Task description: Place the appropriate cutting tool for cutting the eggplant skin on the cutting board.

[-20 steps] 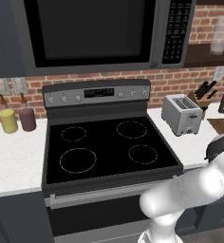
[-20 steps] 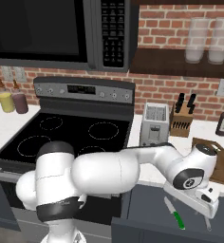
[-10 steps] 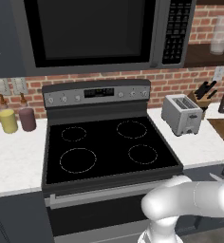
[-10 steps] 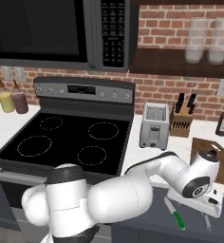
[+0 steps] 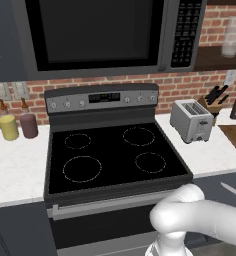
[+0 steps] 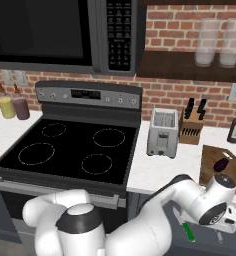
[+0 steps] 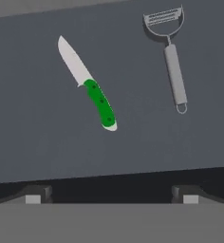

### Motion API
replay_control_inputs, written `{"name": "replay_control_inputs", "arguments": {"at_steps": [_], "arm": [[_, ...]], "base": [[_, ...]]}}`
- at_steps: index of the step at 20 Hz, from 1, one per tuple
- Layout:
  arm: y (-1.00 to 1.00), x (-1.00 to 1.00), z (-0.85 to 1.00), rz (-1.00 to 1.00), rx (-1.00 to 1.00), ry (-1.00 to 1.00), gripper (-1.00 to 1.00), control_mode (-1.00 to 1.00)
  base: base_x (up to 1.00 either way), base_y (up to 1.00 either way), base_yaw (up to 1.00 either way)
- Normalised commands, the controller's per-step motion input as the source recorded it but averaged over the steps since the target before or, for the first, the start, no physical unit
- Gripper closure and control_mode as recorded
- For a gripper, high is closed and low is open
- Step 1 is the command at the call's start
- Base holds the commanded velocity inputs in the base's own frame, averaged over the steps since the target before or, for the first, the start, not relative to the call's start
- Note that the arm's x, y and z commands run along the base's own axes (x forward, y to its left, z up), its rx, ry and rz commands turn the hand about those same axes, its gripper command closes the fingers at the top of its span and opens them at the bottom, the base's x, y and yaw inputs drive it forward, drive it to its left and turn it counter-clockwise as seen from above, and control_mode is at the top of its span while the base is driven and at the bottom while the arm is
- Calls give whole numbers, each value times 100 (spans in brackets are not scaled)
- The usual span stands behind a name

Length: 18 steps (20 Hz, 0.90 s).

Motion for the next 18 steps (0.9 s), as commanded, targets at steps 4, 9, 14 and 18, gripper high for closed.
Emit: {"name": "replay_control_inputs", "arguments": {"at_steps": [4,9,14,18], "arm": [[-23,2,-6,5,0,-13,-100,-100],[-32,0,-17,5,0,-6,-100,-100],[-33,8,-25,6,0,-2,-100,-100],[-27,17,-21,9,0,0,-100,-100]], "base": [[0,0,0],[0,0,0],[0,0,0],[0,0,0]]}}
